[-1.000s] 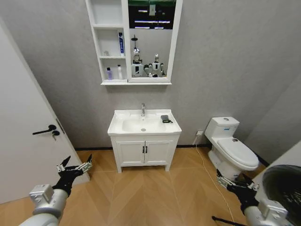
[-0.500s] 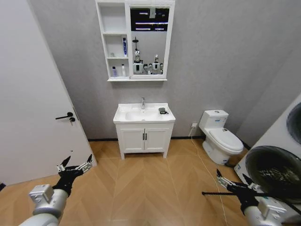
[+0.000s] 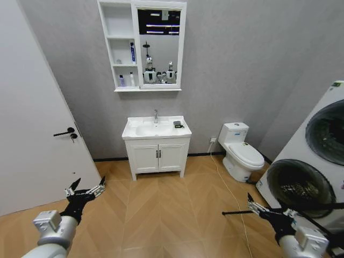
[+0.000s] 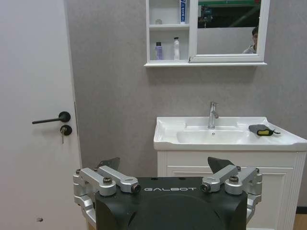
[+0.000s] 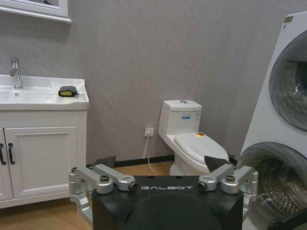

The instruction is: Move facial cleanser and shampoo from washbasin to cabinet, then wipe washbasin with towel.

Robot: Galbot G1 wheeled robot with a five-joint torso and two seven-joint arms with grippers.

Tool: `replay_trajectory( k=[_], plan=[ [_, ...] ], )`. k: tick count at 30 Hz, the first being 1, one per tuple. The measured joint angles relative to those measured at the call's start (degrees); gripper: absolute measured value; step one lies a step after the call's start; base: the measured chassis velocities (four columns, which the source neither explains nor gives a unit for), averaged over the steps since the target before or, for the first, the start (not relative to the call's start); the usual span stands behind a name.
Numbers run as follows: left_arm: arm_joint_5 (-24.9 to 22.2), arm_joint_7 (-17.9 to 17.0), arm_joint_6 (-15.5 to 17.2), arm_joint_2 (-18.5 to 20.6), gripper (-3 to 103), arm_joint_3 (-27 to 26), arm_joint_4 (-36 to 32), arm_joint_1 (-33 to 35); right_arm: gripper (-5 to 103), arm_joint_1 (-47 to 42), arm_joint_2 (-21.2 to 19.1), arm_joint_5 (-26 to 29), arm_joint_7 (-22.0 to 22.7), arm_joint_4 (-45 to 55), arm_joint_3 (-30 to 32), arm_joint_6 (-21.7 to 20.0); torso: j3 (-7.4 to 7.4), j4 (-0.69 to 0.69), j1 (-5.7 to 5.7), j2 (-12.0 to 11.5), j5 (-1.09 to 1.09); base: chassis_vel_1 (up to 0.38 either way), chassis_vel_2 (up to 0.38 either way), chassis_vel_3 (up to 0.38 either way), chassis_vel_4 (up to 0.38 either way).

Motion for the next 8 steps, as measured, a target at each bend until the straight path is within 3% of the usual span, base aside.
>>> replay_trajectory(
  k=[8],
  plan=[
    [0.0, 0.0, 0.0, 0.0, 100, 0.0, 0.0, 0.01, 100, -0.01, 0.0, 0.0, 0.0, 0.0, 0.0, 0.0, -0.01, -0.01, -0.03, 0.01, 0.04, 0.0, 0.0, 0.0, 0.0]
  ],
)
